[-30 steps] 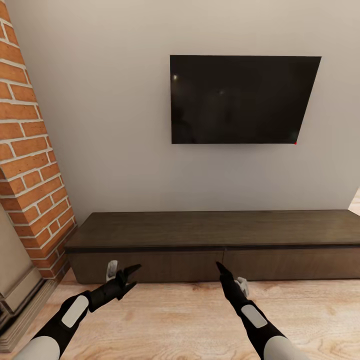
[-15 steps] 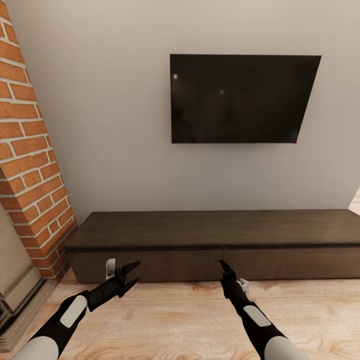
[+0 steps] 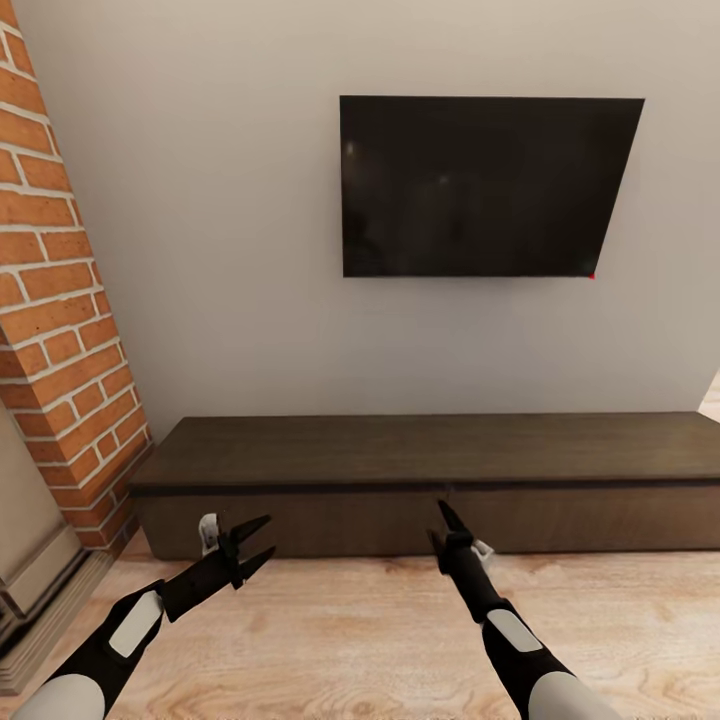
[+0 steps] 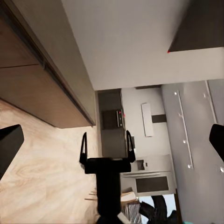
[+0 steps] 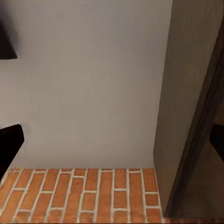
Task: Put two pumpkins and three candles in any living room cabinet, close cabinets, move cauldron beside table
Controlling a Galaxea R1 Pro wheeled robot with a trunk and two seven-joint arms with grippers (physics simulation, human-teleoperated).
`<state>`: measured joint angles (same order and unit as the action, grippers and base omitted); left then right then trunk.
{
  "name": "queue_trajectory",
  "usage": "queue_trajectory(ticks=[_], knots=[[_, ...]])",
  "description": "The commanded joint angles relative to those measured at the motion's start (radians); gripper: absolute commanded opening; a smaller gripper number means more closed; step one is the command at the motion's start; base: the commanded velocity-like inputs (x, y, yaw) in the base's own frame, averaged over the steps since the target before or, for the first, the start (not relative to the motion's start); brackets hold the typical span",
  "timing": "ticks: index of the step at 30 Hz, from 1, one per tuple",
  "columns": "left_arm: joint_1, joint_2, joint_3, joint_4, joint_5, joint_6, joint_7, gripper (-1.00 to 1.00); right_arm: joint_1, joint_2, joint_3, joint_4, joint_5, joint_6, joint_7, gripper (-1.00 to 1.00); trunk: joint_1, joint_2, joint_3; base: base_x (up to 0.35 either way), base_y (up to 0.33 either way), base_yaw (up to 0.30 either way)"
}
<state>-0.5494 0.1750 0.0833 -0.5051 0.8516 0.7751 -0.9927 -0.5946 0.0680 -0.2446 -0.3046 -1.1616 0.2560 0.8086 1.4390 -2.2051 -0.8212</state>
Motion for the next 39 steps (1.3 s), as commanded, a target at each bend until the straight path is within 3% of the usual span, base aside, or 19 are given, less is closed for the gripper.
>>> queue_trajectory(ticks=[1, 6, 17, 23, 31, 39], knots=[[-0.001, 0.002, 0.0, 0.0, 0.003, 0.008, -0.003, 1.0, -0.001, 0.0, -0.001, 0.0, -0.009, 0.046, 0.026, 1.0, 0.004, -0.008, -0.004, 0.0, 0.0, 0.0], [0.0, 0.005, -0.001, -0.001, 0.004, 0.01, -0.008, 1.0, -0.001, 0.0, -0.002, -0.001, -0.009, 0.114, 0.069, 1.0, 0.023, -0.043, -0.02, 0.0, 0.0, 0.0], [0.001, 0.004, -0.006, -0.002, 0.003, 0.01, -0.009, 1.0, -0.001, 0.0, -0.002, -0.002, -0.009, 0.128, 0.141, 1.0, 0.065, -0.12, -0.054, 0.0, 0.0, 0.0], [0.002, 0.003, -0.042, -0.003, 0.004, 0.01, -0.028, 1.0, -0.001, 0.0, -0.005, 0.003, -0.009, 0.124, 0.147, 1.0, 0.088, -0.162, -0.073, 0.0, 0.0, 0.0], [0.002, 0.006, -0.051, 0.0, 0.003, 0.01, -0.054, 1.0, -0.001, 0.002, -0.007, 0.028, -0.008, 0.103, 0.11, 1.0, 0.119, -0.218, -0.098, 0.0, 0.0, 0.0], [0.002, 0.006, -0.051, 0.0, 0.003, 0.01, -0.054, 1.0, -0.001, 0.007, 0.0, 0.052, -0.007, -0.067, -0.03, 1.0, 0.149, -0.274, -0.123, 0.0, 0.0, 0.0]])
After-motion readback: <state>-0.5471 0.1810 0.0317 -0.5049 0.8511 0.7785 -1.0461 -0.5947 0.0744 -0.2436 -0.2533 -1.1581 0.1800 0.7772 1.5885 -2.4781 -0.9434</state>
